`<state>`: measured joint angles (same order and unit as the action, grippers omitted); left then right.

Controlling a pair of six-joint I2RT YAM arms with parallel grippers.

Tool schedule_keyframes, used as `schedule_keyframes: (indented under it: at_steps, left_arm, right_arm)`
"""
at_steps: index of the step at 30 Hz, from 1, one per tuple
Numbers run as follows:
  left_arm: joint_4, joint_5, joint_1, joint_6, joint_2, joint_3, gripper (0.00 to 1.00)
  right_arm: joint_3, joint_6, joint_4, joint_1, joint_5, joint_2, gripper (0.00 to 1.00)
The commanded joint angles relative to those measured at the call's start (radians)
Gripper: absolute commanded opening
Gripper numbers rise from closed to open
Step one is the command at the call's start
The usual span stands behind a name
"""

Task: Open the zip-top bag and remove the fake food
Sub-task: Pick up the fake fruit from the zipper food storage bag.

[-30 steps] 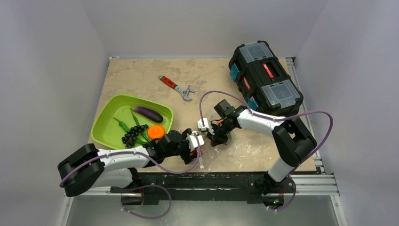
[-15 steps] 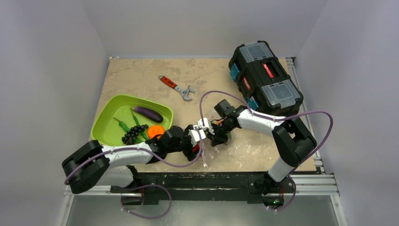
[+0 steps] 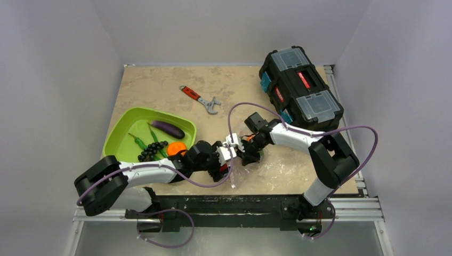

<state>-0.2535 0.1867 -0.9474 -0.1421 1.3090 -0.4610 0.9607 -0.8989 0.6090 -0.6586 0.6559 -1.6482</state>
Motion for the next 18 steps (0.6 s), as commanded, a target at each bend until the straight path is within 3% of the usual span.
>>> schedule_keyframes:
  at_steps: [1,6,9,14,18]
  left_arm:
    - [0.094,-0.066,-0.038,-0.021,0.020,-0.043,0.79]
    - [0.086,-0.168,-0.049,0.021,-0.007,-0.036,0.75]
    - [0.086,-0.183,-0.051,0.032,-0.031,-0.038,0.56]
    - [0.067,-0.183,-0.052,0.037,-0.055,-0.024,0.37]
    - [0.063,-0.177,-0.051,0.054,-0.103,-0.008,0.11]
  right_arm:
    - [0.021,-0.006,-0.017,-0.017,0.024,0.029,0.05]
    - [0.023,-0.006,-0.015,-0.018,0.025,0.028,0.05]
    - [0.023,-0.008,-0.015,-0.017,0.027,0.027,0.05]
    - [0.023,-0.008,-0.013,-0.017,0.027,0.031,0.05]
    - [0.023,-0.006,-0.015,-0.017,0.026,0.035,0.05]
